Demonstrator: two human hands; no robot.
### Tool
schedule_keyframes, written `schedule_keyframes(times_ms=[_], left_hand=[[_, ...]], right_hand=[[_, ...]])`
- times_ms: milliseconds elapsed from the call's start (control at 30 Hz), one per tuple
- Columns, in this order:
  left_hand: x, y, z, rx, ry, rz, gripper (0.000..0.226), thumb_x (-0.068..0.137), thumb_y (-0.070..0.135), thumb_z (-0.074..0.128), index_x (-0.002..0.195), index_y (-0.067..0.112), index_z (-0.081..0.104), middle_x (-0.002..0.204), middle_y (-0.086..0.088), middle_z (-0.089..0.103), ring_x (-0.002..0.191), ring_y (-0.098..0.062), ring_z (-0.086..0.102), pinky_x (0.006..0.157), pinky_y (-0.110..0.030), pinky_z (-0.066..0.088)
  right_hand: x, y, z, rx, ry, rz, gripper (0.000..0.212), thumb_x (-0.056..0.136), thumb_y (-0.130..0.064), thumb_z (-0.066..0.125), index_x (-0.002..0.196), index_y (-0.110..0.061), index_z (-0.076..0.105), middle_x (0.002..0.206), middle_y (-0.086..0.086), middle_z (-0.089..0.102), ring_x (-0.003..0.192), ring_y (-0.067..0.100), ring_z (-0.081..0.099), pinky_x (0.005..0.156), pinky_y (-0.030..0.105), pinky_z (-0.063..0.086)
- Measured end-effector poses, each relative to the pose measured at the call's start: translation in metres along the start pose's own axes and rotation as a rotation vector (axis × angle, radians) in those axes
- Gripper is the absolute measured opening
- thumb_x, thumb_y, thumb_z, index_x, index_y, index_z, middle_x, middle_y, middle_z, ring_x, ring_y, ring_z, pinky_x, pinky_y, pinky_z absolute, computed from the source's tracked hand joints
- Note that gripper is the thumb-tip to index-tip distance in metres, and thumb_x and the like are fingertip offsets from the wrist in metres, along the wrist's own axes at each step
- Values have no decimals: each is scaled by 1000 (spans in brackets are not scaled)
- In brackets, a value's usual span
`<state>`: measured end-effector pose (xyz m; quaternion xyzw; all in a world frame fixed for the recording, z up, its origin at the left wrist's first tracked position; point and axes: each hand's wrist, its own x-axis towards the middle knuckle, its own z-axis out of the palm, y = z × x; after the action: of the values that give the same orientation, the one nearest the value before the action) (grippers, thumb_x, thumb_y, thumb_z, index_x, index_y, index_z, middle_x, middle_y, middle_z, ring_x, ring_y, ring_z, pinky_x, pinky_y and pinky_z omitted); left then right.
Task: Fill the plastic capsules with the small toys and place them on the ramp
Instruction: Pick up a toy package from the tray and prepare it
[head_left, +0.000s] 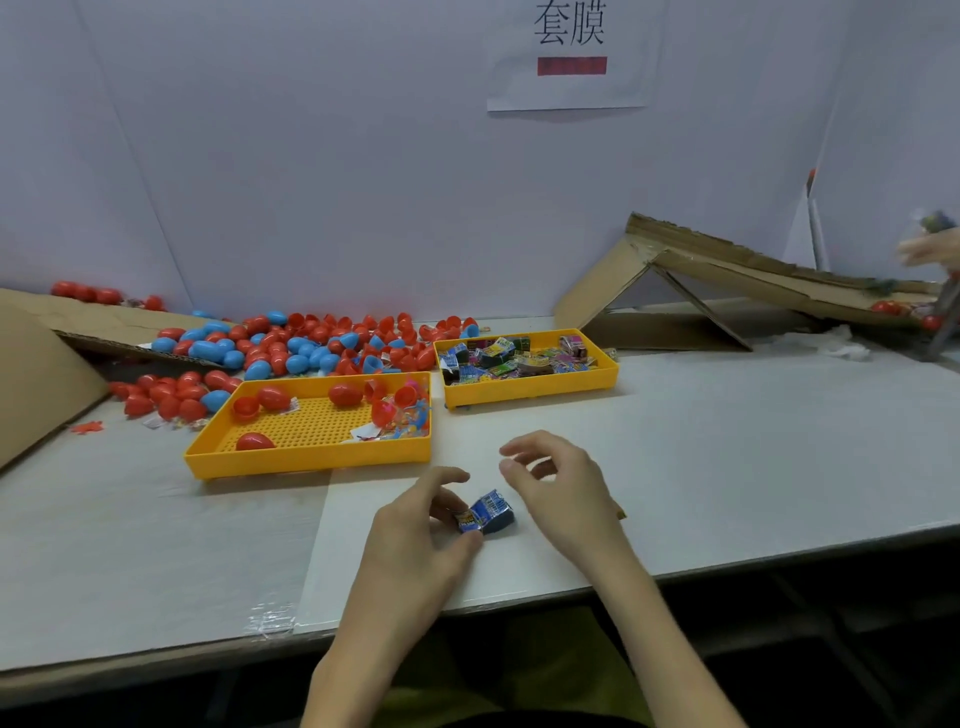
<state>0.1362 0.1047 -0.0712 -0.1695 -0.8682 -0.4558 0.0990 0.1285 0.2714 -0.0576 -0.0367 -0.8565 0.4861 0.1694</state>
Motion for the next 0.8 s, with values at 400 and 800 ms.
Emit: schedule_keyframes(times_ms=[400, 800], left_hand=[[0, -2, 0, -39, 15, -4, 51, 78, 9, 81, 108, 41, 56, 84, 14, 68, 87, 6, 62, 75, -3, 45], [1, 0, -1, -52, 34, -25, 45, 75, 8, 82, 108, 30, 60, 82, 14, 69, 85, 7, 61, 72, -4, 43]], right_hand=[[-6, 3, 0, 17, -111, -14, 16, 83, -23, 78, 96, -26, 70, 70, -4, 66, 63, 5, 56, 64, 19, 46], [-4, 11, 1, 59, 31, -52, 16, 90, -10, 68, 99, -23, 71, 64, -7, 61, 63, -2, 58, 60, 7, 43]])
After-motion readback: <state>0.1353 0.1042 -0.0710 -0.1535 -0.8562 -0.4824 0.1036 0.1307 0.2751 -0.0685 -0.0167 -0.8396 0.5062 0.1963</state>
